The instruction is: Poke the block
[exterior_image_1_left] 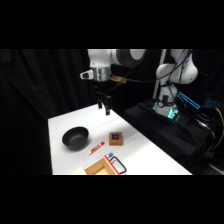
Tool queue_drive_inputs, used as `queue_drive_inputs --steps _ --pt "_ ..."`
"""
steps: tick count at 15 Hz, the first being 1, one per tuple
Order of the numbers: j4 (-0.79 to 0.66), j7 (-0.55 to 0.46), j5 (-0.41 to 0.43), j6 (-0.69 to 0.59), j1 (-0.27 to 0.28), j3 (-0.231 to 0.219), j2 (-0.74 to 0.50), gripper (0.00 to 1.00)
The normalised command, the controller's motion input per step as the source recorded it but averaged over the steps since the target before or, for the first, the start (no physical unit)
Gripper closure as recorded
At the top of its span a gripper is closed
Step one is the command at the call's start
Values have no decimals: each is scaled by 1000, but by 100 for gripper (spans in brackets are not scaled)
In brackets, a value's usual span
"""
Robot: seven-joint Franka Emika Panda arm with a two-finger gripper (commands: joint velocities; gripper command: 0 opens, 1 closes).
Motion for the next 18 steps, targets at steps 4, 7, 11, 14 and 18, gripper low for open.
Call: queue_drive_inputs --steps 4,7,11,14,18 --pt "-8 79 -24 26 -10 28 22 0" --pt "-118 228 -27 165 0 30 19 0" --pt "-210 259 -14 302 10 30 13 25" --pt "-233 259 -32 348 31 31 -15 43" --pt "-170 249 -98 274 47 23 -3 76"
